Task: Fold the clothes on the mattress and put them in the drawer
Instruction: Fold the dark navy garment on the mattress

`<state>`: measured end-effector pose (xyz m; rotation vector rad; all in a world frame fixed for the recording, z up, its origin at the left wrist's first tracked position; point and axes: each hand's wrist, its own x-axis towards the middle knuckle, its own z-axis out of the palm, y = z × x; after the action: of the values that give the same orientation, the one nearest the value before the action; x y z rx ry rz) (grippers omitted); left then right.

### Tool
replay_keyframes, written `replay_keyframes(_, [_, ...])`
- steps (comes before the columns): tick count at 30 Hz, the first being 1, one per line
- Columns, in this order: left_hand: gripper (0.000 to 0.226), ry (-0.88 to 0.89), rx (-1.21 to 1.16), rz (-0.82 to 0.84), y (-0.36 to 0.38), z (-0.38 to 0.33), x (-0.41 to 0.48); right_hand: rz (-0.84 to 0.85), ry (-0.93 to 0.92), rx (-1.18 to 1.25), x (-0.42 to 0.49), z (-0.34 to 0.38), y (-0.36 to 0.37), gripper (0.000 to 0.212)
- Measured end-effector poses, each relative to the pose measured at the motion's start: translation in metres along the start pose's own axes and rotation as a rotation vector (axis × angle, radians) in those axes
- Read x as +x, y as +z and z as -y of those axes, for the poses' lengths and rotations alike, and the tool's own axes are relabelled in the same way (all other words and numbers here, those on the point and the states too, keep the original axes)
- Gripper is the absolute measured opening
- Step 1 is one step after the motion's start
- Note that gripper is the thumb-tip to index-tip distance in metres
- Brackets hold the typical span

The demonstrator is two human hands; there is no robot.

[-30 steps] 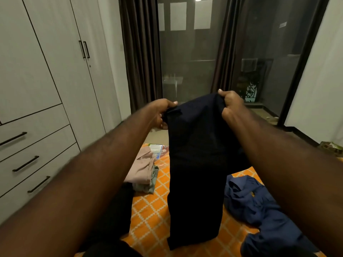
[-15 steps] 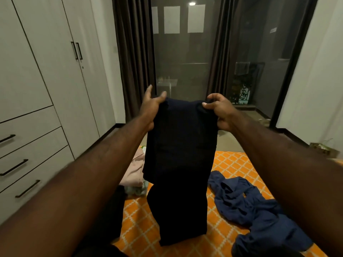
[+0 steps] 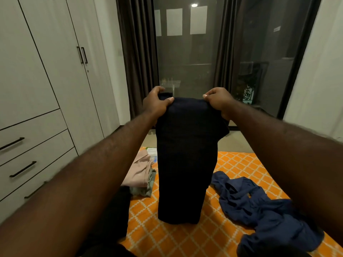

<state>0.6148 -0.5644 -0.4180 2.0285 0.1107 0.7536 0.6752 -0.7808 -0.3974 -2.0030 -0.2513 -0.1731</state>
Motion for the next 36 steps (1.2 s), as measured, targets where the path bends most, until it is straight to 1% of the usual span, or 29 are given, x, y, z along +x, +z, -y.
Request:
replay_keyframes(3, [0.063,0.004,-0.090,0.037,0.003,-0.009,-0.001,0.035,0.047,-0.229,-0.001,0.006,-0.009,0.024])
replay_keyframes(8, [0.049,0.060,-0.175,0.049,0.006,-0.016,-0.005,0.094,0.107,-0.496,-0.003,0.021,-0.027,0.018])
replay_keyframes(10, [0.059,0.059,-0.165,0.043,0.005,-0.019,-0.008,0.082,0.098,-0.595,-0.003,0.027,-0.030,0.020])
replay_keyframes(13, [0.086,0.045,-0.103,0.041,0.006,-0.022,-0.012,0.024,0.102,-0.694,-0.002,0.033,-0.035,0.029])
replay_keyframes(15, [0.091,0.026,-0.036,0.046,0.007,-0.027,-0.015,0.003,0.103,-0.746,-0.003,0.034,-0.036,0.033])
replay_keyframes(18, [0.090,-0.073,0.048,0.090,0.006,-0.033,-0.014,-0.011,0.100,-0.744,-0.007,0.031,-0.034,0.032])
replay_keyframes(21, [0.093,-0.139,0.151,0.132,0.000,-0.038,-0.016,0.031,0.071,-0.651,-0.007,0.028,-0.033,0.047])
replay_keyframes(23, [0.102,-0.139,0.271,0.130,-0.008,-0.040,-0.017,0.105,0.058,-0.553,-0.006,0.025,-0.034,0.060])
replay_keyframes(24, [0.107,-0.126,0.305,0.155,-0.012,-0.041,-0.018,0.158,0.058,-0.516,-0.008,0.024,-0.036,0.065])
replay_keyframes(26, [0.111,-0.090,0.294,0.264,-0.020,-0.039,-0.019,0.261,0.033,-0.459,-0.014,0.023,-0.042,0.066])
replay_keyframes(27, [0.107,-0.062,0.283,0.331,-0.024,-0.038,-0.020,0.309,0.011,-0.430,-0.017,0.023,-0.045,0.062])
replay_keyframes(28, [0.098,-0.029,0.294,0.395,-0.027,-0.038,-0.023,0.354,-0.011,-0.405,-0.020,0.023,-0.048,0.059])
replay_keyframes(29, [0.086,0.011,0.346,0.436,-0.028,-0.037,-0.026,0.401,-0.031,-0.400,-0.023,0.023,-0.050,0.058])
replay_keyframes(30, [0.075,0.066,0.440,0.429,-0.027,-0.036,-0.029,0.440,-0.054,-0.440,-0.025,0.023,-0.052,0.058])
replay_keyframes(32, [0.055,0.194,0.599,0.325,-0.022,-0.033,-0.033,0.464,-0.107,-0.668,-0.028,0.025,-0.050,0.051])
replay_keyframes(34, [0.040,0.260,0.633,0.225,-0.014,-0.031,-0.036,0.396,-0.180,-0.915,-0.029,0.024,-0.044,0.044])
replay_keyframes(36, [0.027,0.324,0.684,0.147,-0.008,-0.031,-0.038,0.340,-0.214,-0.983,-0.028,0.022,-0.038,0.036])
